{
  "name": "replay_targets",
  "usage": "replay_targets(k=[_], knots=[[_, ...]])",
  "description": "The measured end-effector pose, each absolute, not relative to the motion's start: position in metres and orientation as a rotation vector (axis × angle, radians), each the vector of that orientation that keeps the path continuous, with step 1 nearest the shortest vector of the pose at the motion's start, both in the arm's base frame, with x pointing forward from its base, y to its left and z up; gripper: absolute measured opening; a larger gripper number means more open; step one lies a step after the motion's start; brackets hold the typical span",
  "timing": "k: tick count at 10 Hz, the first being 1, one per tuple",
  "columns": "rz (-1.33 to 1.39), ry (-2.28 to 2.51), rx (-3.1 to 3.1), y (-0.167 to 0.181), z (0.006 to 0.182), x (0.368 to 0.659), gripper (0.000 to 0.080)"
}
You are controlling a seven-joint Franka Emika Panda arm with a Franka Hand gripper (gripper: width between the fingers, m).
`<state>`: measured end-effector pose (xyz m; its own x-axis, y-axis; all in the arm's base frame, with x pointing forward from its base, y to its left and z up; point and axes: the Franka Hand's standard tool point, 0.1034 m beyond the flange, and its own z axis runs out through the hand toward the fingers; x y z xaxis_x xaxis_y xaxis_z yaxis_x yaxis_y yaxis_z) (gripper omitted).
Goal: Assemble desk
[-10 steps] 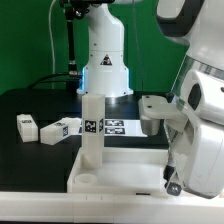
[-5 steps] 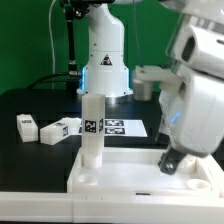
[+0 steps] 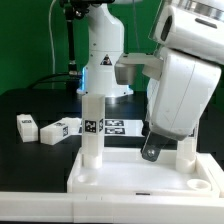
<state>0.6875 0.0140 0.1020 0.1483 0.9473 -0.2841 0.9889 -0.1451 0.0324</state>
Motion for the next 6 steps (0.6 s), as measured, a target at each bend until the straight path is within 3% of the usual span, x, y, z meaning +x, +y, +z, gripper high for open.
replay_targets(k=[3, 6], knots=[[-0.279, 1.831, 2.266, 0.009, 0.101, 0.687, 0.0649], [-0.250, 1.352, 2.559, -0.037, 0.099, 0.678, 0.0649]])
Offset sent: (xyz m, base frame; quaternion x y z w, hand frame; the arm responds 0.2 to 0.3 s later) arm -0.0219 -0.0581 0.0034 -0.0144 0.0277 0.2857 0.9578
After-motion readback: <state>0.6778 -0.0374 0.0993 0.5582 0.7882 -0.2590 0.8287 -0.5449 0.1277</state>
